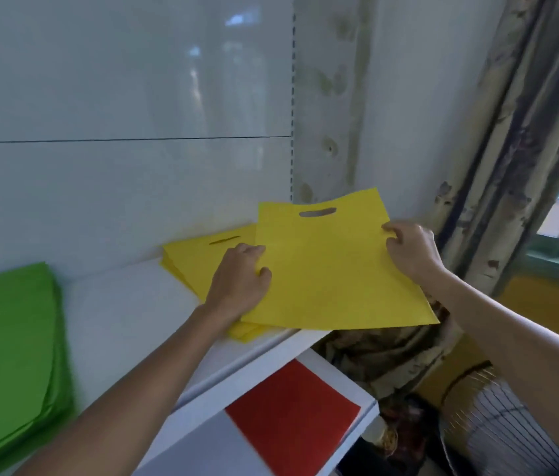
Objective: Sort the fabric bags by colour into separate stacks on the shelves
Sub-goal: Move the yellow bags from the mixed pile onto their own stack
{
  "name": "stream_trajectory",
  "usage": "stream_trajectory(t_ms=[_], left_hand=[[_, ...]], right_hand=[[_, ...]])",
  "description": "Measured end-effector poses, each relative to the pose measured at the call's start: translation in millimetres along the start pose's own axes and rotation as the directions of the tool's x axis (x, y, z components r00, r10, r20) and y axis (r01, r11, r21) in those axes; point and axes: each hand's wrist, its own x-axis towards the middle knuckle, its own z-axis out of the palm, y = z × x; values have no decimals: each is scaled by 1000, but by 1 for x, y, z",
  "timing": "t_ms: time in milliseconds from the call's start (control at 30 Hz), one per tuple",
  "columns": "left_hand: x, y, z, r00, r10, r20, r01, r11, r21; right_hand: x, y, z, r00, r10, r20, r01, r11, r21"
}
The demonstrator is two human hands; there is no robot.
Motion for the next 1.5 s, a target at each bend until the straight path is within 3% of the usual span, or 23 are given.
stream_trajectory(t_ms=[267,500,567,700,767,900,967,1067,1233,1433,1500], left_hand=[[13,-15,-21,943,-272,-193,290,954,73],[-13,-5,-17,820,-502,-275,552,820,149],[-19,-4,-14,786,-558,-266,607,778,165],[-29,-5,-5,718,-662,-217,696,684,219],[-31,-5,-2,688,-691,-223,726,653,217],[-34,-3,-6,699,-670,-250,715,662,224],[-40,-2,-16,693,-650,-313,718,662,214],[-57,5,-42,688,-538,-488,707,648,282],[-124,15,-110,598,-413,-687,757,573,315],[-254,10,-180,391,-483,-783,900,379,216],[-293,9,-199,330,-503,-799,928,331,174]], right_hand=[[87,-35,73,927,-328,181,309,943,126],[107,-42,111,805,-495,327,424,866,266],[105,-42,123,774,-515,370,448,857,256],[97,-35,148,642,-467,608,486,861,147],[98,-35,154,643,-428,635,481,871,99],[97,-47,155,693,-422,585,493,869,44],[90,-64,151,719,-495,488,507,854,120],[66,-110,144,679,-630,377,549,777,308],[-19,-213,143,513,-814,272,551,556,623],[-157,-316,127,230,-961,152,491,250,834],[-195,-344,120,183,-977,106,456,180,872]])
